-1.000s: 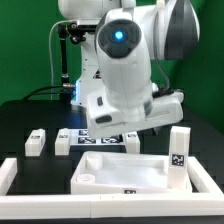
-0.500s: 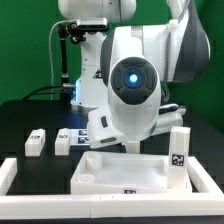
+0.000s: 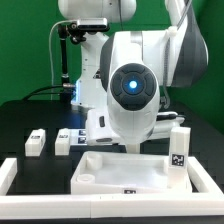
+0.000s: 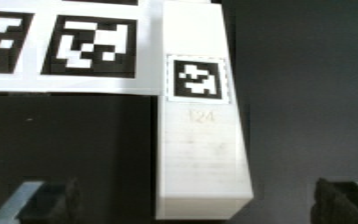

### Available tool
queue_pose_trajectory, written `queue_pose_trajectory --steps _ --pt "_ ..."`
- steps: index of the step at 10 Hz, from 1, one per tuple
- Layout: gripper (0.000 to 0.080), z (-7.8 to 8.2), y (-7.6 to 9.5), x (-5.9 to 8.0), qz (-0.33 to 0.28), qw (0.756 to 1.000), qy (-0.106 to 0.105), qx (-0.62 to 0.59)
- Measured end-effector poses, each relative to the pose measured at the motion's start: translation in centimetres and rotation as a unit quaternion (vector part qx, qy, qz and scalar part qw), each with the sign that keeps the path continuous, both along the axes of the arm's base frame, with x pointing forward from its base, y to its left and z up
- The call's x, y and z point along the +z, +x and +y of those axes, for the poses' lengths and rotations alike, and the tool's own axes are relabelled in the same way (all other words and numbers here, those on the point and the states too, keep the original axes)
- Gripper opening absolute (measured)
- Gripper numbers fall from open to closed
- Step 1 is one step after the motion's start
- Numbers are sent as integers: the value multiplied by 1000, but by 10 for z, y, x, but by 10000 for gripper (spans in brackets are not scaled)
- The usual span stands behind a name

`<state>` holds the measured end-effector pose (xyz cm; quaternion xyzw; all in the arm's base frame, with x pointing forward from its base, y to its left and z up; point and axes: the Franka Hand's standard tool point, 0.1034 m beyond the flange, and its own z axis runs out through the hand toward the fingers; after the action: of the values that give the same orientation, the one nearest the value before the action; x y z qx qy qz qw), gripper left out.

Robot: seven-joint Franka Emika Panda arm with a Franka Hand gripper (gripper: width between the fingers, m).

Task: Assemble desk

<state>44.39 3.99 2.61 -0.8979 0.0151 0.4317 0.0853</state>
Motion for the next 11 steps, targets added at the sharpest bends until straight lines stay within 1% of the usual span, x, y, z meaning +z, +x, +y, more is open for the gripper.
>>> queue_pose_trajectory --steps 1,3,4,6,7,8,9,10,11 --pt "649 0 -2 -1 3 1000 -1 0" --pt "649 6 -15 -15 19 1000 0 3" --pt "649 9 -18 -18 19 1000 1 5" --pt "649 7 -17 -18 18 1000 1 3" --pt "523 7 -17 -18 18 1000 1 3" --pt "368 7 -17 -18 18 1000 1 3" --pt "368 7 -17 -18 18 1000 1 2" --pt "288 6 -17 -18 18 1000 1 2" --pt "288 6 -17 -18 18 1000 1 2"
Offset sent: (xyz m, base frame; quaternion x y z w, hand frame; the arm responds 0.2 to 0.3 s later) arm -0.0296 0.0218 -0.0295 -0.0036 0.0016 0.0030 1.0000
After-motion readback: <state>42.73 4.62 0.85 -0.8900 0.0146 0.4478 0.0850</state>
